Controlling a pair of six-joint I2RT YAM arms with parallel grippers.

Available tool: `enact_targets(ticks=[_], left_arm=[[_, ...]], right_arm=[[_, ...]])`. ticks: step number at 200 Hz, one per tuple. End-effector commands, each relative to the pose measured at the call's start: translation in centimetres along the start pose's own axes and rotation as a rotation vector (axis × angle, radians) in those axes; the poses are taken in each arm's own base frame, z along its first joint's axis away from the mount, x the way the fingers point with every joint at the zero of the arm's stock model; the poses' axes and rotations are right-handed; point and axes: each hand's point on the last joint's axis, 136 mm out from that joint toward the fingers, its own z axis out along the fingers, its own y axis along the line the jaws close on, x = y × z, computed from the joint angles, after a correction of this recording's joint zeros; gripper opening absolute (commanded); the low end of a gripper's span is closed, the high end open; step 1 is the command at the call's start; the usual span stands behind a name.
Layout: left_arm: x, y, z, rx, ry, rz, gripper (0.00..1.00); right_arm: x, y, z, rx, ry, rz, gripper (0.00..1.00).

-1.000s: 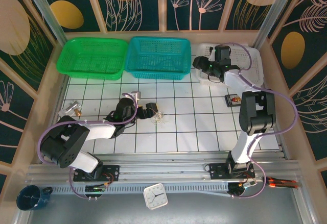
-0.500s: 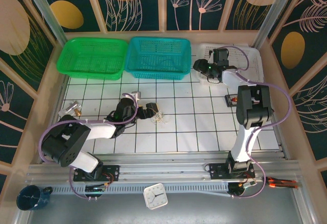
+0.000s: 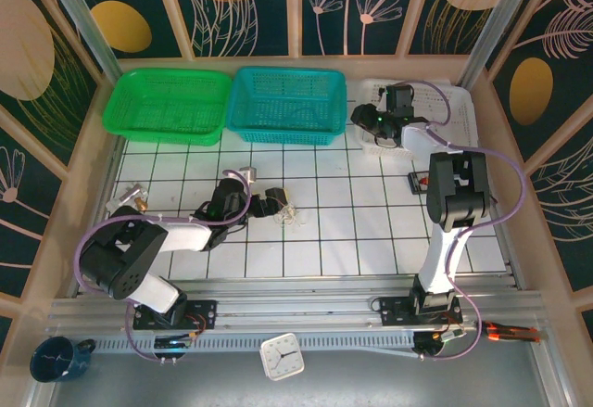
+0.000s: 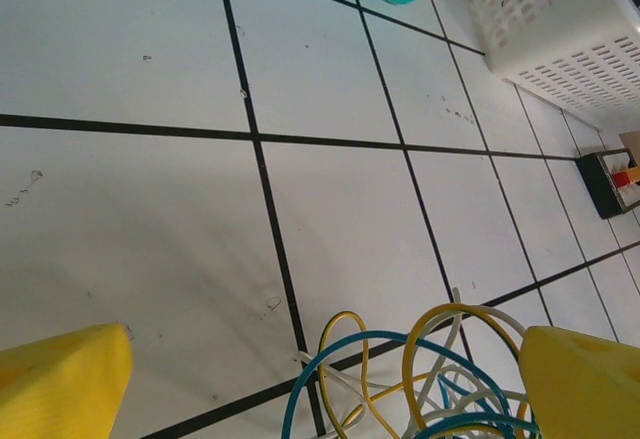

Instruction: Untangle the cables

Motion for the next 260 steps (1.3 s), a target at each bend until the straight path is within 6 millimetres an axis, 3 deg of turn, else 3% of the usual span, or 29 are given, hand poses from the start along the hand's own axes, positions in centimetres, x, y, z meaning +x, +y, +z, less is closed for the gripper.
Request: enact_targets(ticks=[1,55,70,115,161,181,204,222,260], left_arm=[[-0.8,-0.9,0.1,0.044,-0.026,-0.007,0.99],[-0.9,-1.0,0.1,0.044,-0.029,-0.009,0.99],[-0.9,-1.0,0.0,0.044,-0.031,-0.008,0.99],[-1.1,-1.1,0.0,0.047,-0.035,-0.009,0.99],[-1.1,-1.1,0.0,0.047,-0.035,-0.010,0.99],[-1.0,-1.1,0.0,0.047,-0.035,-0.010,0.99],[-1.0,-1.1,0.0,0.047,-0.035,-0.011,0.99],[-1.0,-1.1,0.1,0.048,-0.035,-0.012,0.99],[-1.2,-1.2,0.1,0.050,-0.039,-0.010,0.99]], right_arm=[[-1.1,0.0,0.2,-0.010,-0.024,0.002,0.41],[-0.9,-0.1,0.2,-0.012,-0.018,0.009,0.41],[-0.9,-0.1,0.1,-0.012,-0.019,0.009,0.34],[-1.4,0.3,-0.5,-0.021,-0.037,0.008,0.00],[-2.1,1.9,-2.6,-0.052,-0.069,0.000,0.00],[-1.6,3.0,-3.6,-0.076,-0.070,0.007,0.32],[-0.4,4.5,-4.3,-0.104,-0.068,0.024,0.52],[0.8,5.7,-4.3,-0.134,-0.058,0.058,0.59],[3.3,7.2,-3.0,-0.184,-0.018,0.151,0.62]])
